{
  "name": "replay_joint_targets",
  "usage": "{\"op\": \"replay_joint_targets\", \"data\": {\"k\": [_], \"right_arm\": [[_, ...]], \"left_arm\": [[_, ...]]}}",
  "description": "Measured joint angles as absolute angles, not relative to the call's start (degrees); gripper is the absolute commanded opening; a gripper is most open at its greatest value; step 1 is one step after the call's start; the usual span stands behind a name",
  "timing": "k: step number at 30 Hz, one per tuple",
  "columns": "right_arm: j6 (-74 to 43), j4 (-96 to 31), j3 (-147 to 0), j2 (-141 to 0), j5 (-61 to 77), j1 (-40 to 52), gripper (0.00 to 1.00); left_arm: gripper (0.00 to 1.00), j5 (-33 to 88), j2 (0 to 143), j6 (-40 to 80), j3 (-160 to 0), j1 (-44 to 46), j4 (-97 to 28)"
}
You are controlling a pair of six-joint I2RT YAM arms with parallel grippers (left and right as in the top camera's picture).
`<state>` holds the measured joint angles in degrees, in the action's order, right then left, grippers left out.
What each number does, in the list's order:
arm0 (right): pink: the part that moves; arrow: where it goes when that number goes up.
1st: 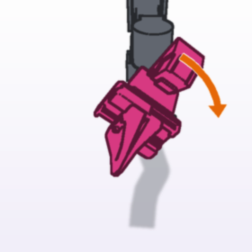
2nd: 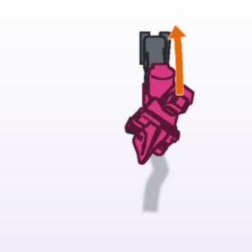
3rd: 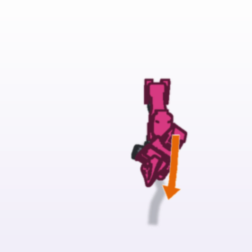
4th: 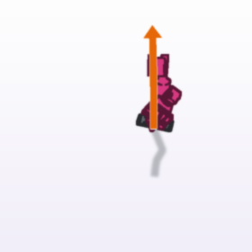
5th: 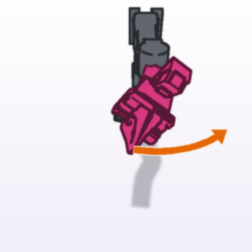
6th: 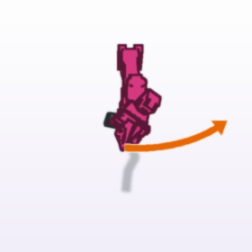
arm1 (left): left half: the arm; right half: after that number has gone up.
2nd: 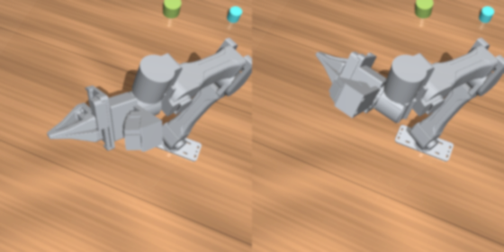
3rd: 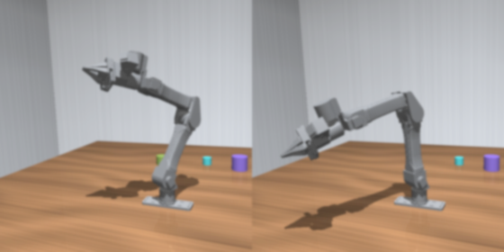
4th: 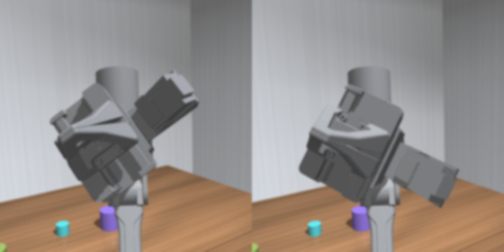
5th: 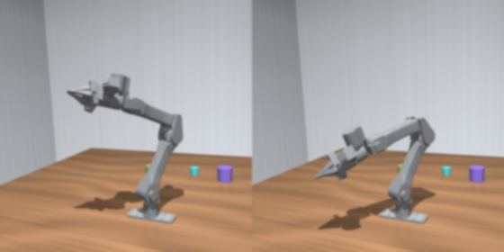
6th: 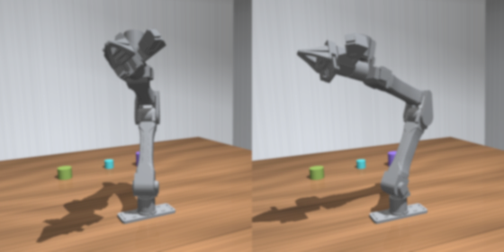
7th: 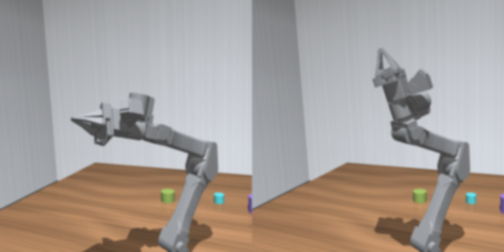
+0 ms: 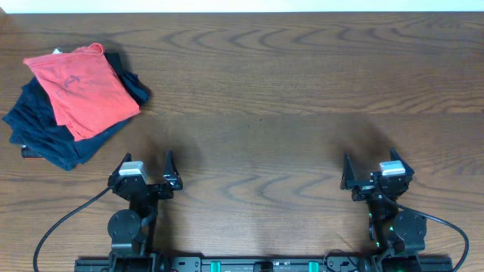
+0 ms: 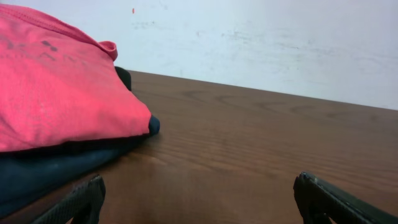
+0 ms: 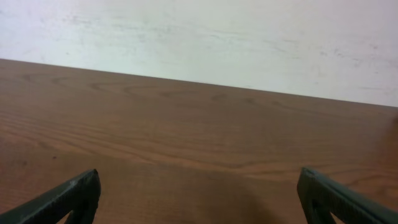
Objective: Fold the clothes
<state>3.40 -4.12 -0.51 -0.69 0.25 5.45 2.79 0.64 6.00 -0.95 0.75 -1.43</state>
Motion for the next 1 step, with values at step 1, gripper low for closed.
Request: {"op": "replay_joint_targets", "data": {"k": [1], "right_arm": [[3.4,-4.12,-0.51,-0.69,0.25,5.45,0.99]], "left_arm": [[0.98,2.79,0.64,6.0,-0.95,0.75,-1.43]]}}
